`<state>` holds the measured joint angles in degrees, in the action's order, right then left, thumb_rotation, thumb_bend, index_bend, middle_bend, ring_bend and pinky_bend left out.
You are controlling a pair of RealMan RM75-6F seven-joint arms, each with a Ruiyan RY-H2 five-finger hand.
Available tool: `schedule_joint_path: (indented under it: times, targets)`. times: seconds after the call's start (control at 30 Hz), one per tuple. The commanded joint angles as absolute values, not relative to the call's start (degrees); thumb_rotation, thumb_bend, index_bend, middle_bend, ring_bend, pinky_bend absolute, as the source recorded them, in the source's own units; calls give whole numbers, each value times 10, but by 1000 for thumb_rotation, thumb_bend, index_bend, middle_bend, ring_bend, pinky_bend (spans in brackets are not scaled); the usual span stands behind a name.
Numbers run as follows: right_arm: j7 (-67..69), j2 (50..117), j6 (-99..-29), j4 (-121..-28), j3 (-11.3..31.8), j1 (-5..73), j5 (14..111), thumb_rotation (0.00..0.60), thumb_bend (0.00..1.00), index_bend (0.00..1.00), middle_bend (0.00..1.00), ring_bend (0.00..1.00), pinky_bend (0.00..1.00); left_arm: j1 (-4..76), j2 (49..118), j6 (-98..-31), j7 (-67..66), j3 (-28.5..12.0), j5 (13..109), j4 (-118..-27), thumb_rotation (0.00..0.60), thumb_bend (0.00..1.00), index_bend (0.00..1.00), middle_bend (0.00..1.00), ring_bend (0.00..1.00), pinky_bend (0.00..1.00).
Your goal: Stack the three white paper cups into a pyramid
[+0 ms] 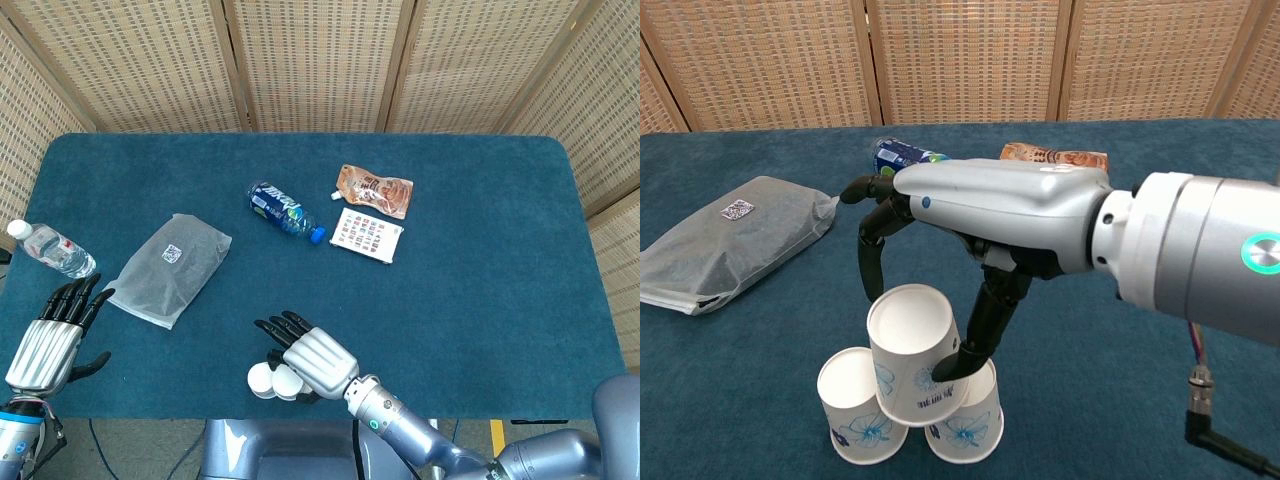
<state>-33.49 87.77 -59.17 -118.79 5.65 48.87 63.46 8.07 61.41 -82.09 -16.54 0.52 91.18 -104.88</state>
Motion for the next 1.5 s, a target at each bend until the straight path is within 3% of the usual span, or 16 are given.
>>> schedule_joint_path:
  times: [0.03,0.2,0.43,0.7,1.1,1.5]
  targets:
    - [-335,879,-592,-1188,56,489,634,600,135,462,0,0,65,81,614,-821,-165,5,911,-1049,600,231,116,0,0,68]
    - [-338,882,-593,-1190,56,490,632,600,136,455,0,0,65,80,613,-821,-164,5,912,-1049,600,231,116,0,0,68]
    - [-338,879,-593,-1193,56,491,630,600,136,322,0,0,47,80,613,-822,-163,5,912,-1048,600,231,116,0,0,68]
    - [-361,861,-597,-1201,49,493,613,600,136,269,0,0,23,79,613,-825,-162,4,913,-1048,600,231,116,0,0,68]
    - [-394,781,-636,-1216,33,472,574,600,137,191,0,0,7,77,609,-830,-154,3,915,-1049,600,231,116,0,0,68]
    - [-253,721,-689,-1111,7,385,671,600,136,163,0,0,5,76,612,-833,-154,3,916,-1046,600,231,110,0,0,68]
